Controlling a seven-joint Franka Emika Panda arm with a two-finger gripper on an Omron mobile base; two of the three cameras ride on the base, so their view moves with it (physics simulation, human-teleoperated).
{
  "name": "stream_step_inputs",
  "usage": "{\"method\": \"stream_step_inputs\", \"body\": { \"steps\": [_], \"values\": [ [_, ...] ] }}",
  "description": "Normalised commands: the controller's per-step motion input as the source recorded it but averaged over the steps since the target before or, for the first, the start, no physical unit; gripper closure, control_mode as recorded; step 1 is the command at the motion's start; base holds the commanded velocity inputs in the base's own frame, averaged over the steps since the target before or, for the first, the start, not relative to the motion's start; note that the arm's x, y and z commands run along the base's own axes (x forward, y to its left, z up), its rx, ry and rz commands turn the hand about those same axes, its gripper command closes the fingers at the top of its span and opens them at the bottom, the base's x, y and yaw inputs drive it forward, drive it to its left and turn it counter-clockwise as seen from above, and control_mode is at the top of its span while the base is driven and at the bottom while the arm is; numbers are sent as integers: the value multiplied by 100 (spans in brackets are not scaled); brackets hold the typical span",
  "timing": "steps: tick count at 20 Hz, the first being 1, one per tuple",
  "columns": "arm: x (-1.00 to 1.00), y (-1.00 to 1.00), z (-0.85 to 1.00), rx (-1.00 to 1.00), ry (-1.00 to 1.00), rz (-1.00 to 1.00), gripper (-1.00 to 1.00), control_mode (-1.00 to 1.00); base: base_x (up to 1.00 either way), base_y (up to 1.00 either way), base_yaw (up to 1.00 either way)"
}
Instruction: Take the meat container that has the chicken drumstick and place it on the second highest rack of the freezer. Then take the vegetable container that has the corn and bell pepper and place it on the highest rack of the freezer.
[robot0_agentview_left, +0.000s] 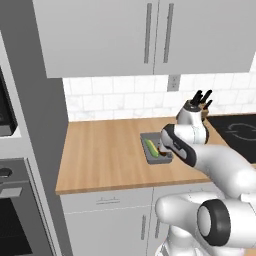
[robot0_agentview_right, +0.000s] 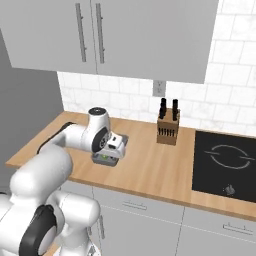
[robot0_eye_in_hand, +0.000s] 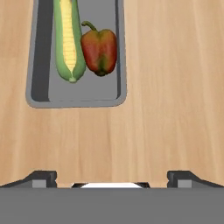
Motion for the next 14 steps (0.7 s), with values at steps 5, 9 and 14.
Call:
{"method": "stream_step_inputs", "body": {
  "steps": [5,9,14],
  "values": [
    [47,-2,-12,0,0,-4,-100,-100,0,0,0],
    [38,-8,-13,0,2,-4,-100,-100,0,0,0],
    [33,-8,-20,0,5,-4,-100,-100,0,0,0]
  ]
}}
